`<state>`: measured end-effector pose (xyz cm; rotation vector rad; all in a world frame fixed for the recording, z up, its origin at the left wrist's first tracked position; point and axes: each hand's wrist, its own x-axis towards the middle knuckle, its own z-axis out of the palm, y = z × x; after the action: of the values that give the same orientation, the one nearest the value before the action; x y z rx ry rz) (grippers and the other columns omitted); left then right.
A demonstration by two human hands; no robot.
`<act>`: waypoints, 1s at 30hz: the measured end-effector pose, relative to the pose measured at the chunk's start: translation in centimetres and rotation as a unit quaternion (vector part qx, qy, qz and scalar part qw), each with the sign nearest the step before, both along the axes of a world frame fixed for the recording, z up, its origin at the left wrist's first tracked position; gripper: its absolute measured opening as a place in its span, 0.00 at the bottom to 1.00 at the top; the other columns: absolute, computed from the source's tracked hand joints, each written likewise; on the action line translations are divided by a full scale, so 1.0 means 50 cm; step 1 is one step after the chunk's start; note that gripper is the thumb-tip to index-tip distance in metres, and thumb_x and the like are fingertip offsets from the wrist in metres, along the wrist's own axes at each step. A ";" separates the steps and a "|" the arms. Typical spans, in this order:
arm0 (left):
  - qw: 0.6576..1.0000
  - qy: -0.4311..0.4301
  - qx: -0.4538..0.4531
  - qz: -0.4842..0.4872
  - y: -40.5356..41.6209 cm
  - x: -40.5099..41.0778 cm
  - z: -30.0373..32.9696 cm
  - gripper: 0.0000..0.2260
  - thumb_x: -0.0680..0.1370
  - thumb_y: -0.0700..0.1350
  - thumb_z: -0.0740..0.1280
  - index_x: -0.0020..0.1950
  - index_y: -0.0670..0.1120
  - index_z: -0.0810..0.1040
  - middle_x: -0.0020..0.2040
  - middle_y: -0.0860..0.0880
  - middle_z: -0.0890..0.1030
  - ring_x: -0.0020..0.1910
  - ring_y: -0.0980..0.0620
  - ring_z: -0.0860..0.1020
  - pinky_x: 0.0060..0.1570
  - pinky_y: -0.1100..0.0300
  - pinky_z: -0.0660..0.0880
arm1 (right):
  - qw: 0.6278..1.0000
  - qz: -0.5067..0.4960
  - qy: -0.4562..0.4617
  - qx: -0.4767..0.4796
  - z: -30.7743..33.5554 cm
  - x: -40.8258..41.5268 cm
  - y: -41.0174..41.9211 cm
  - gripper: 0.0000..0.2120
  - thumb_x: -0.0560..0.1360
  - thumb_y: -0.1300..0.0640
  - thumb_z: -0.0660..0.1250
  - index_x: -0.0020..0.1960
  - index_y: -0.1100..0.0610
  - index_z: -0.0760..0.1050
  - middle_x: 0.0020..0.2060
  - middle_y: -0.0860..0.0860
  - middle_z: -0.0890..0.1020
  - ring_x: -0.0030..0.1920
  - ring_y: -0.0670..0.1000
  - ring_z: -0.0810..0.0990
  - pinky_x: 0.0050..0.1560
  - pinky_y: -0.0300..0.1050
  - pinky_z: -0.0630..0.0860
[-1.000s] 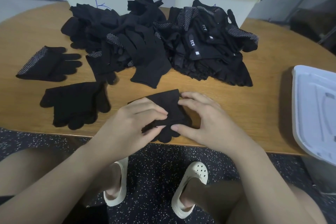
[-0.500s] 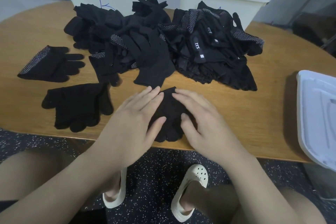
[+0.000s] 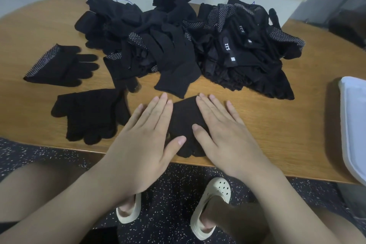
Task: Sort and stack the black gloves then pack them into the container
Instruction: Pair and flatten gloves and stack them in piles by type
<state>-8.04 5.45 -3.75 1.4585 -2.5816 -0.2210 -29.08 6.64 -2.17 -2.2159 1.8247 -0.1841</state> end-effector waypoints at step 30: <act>0.903 0.389 0.172 0.059 -0.091 0.016 0.081 0.06 0.76 0.44 0.76 0.50 0.51 0.81 0.42 0.56 0.87 0.46 0.60 0.85 0.54 0.55 0.80 | 0.919 -0.042 -0.386 0.073 0.055 -0.025 -0.072 0.04 0.78 0.59 0.73 0.48 0.60 0.82 0.43 0.54 0.85 0.44 0.54 0.83 0.49 0.53 0.79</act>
<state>-7.21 0.88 0.30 1.2488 -1.8466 -1.0465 -30.33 3.03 0.57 -1.6088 1.4151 -0.7846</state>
